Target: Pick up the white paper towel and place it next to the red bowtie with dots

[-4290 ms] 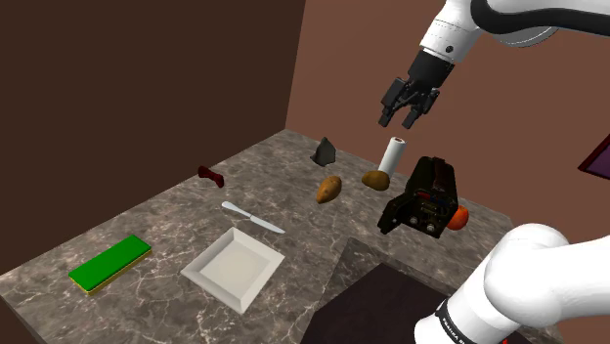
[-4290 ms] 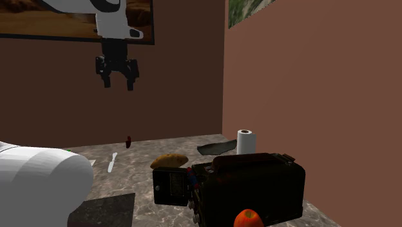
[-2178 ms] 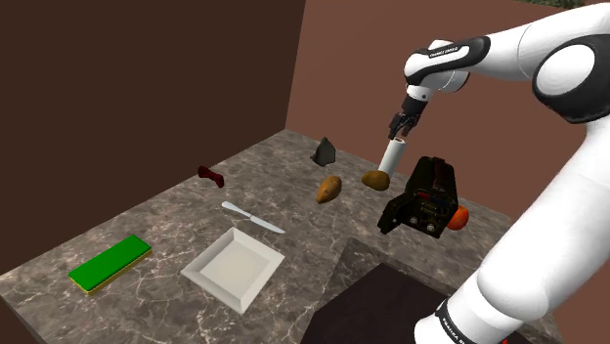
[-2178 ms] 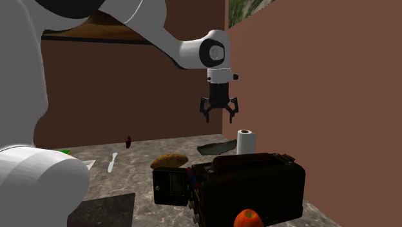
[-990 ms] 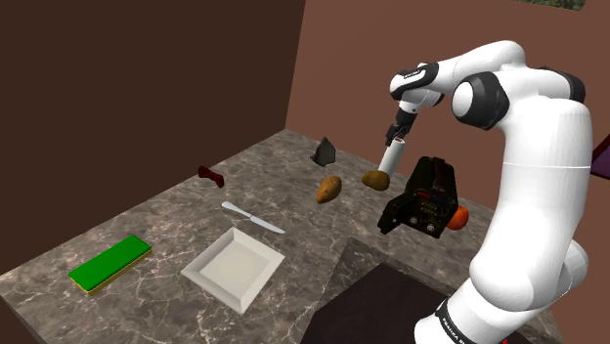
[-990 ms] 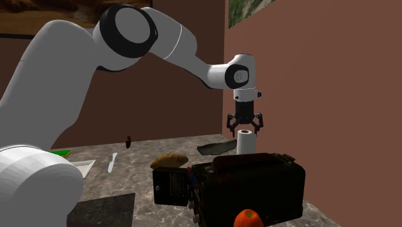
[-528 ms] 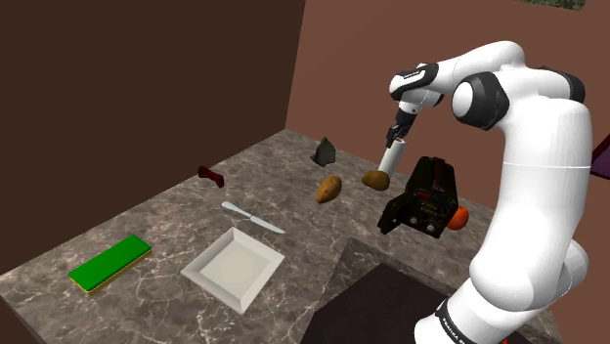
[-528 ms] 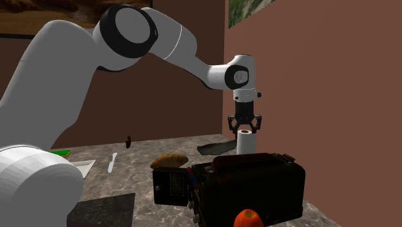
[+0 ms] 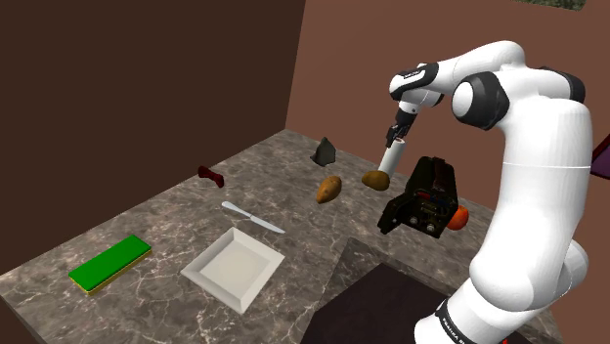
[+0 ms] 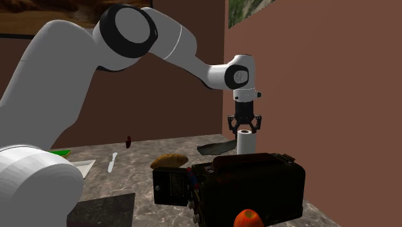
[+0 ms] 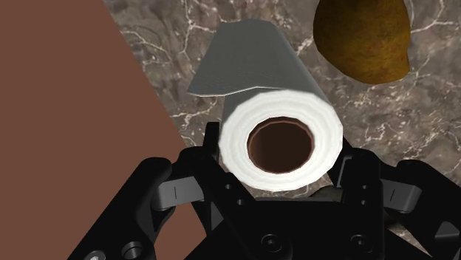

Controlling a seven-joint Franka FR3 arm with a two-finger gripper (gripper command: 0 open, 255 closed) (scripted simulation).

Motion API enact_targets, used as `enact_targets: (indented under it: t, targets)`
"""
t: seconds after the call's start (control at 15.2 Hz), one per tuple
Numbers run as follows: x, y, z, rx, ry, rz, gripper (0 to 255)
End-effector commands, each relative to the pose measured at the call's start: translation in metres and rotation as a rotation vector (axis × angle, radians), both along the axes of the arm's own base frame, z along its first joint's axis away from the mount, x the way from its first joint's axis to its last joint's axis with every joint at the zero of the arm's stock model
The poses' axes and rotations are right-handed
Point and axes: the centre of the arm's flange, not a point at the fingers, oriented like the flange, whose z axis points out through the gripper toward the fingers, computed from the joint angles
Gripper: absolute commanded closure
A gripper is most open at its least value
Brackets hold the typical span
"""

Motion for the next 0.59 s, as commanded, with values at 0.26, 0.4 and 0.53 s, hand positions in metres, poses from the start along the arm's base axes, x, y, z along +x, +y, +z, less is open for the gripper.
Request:
enact_targets:
  t: [0.26,0.4,0.53]
  targets:
    - [0.000,-0.001,0.020,-0.001,0.001,-0.001,255]
    - [0.000,-0.001,0.031,-0.001,0.001,-0.001,255]
    - [0.000,-0.001,0.041,-0.001,0.001,-0.001,255]
